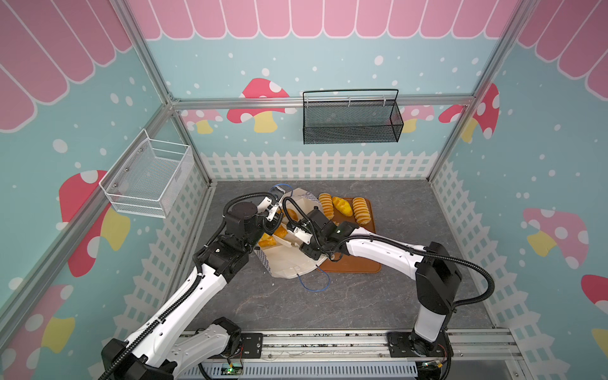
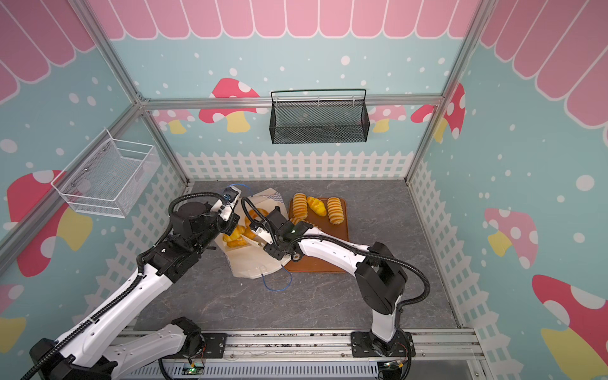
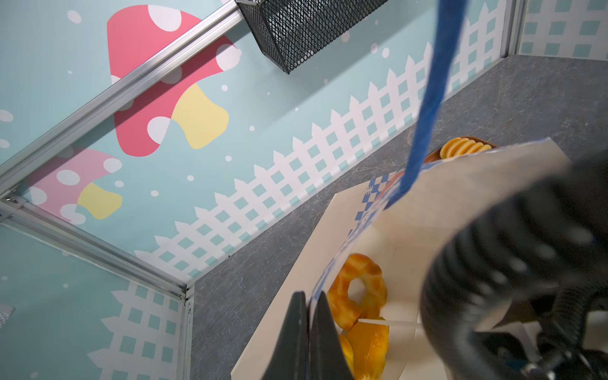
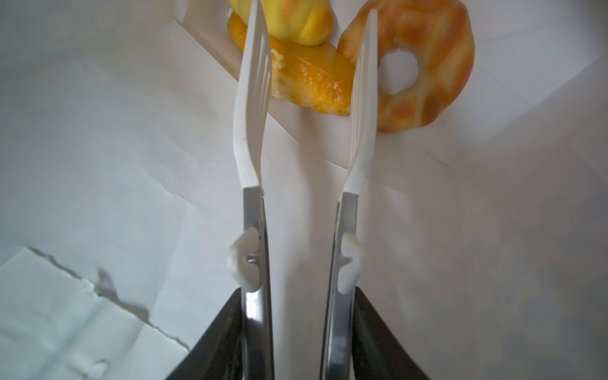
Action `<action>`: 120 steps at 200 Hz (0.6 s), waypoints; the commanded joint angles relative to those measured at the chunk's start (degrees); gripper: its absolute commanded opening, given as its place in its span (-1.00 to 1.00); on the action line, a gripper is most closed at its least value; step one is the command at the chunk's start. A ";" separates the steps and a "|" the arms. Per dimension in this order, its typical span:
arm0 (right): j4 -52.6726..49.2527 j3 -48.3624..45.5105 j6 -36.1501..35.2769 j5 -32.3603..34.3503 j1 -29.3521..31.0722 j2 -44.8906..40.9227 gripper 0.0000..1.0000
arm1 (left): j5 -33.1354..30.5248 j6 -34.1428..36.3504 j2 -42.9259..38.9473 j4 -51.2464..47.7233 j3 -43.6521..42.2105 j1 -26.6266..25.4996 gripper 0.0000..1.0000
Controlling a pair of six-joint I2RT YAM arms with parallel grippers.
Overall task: Take the fake bread out of the paper bag
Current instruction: 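Move the open tongs into the bag mouth toward the ring bread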
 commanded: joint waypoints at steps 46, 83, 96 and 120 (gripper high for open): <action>3.07 -2.61 -11.74 2.82 2.00 -1.04 -0.02 | 2.02 -0.21 2.32 4.64 0.90 -0.58 -1.00; 2.59 -2.49 -15.08 4.93 2.45 -1.23 -0.02 | 3.06 -0.21 2.94 3.98 1.41 -0.58 -1.00; 1.84 -1.60 -16.14 6.52 2.79 -0.66 -0.02 | 3.40 -0.29 3.08 3.80 1.48 -0.57 -1.00; 0.44 0.29 -18.58 10.69 3.65 0.85 -0.02 | 4.24 -1.00 3.34 2.75 1.78 -0.54 -1.00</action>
